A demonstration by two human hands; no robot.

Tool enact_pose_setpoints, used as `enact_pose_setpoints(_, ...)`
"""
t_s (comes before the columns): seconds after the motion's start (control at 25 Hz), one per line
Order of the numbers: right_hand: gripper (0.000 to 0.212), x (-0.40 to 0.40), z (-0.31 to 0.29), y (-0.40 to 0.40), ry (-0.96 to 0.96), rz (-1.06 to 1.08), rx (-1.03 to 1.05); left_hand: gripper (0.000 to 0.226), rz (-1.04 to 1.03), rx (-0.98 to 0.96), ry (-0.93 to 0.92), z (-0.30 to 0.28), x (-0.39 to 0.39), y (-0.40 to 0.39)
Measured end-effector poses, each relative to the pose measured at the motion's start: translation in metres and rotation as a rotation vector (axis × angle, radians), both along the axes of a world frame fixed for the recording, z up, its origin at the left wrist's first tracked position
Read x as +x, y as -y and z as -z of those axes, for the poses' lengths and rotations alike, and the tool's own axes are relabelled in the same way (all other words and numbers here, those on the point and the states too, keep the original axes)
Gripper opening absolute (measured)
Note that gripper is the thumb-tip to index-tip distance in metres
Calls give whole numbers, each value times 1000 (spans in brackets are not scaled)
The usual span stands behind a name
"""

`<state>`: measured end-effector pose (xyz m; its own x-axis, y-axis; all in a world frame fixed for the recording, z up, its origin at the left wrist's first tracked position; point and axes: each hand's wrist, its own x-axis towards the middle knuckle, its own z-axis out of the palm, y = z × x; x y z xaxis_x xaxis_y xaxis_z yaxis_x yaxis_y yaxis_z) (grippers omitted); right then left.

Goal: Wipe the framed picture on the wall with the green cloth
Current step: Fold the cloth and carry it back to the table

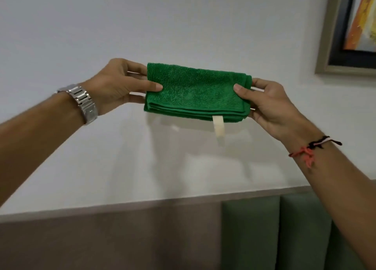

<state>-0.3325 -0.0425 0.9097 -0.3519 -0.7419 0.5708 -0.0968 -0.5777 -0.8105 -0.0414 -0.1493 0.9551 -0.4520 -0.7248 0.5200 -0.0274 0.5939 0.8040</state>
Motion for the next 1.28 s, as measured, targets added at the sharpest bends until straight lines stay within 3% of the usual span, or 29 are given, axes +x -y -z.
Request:
enact_pose_setpoints(0.12,39,34,44,8,-4,6,64,73,-70,103,-72,55,29,3)
enact_pose_setpoints(0.36,34,73,175,14,-36,70,263,71,-141,344,43,198,64,-3)
enact_pose_setpoints(0.52,20,89,320,1,10,49,458,43,-148,600,123,344,81,-26)
enact_pose_setpoints(0.72,11,102,541,-27,25,90,848,23,-259,1026,298,560,83,-68)
enact_pose_setpoints(0.8,9,105,619,-34,145,72,1017,14,-293,1126,329,636,75,-78)
enact_pose_setpoints(0.88,17,109,699,-40,281,98,1186,20,-313,1223,359,716,62,-89)
enact_pose_setpoints(1.0,38,109,800,-46,374,131,1395,27,-371,1304,419,828,49,-102)
enact_pose_setpoints(1.12,35,105,883,-56,374,156,1539,23,-456,1345,557,916,34,-116)
enact_pose_setpoints(1.28,29,101,927,-63,396,191,1569,25,-465,1271,727,944,17,-132)
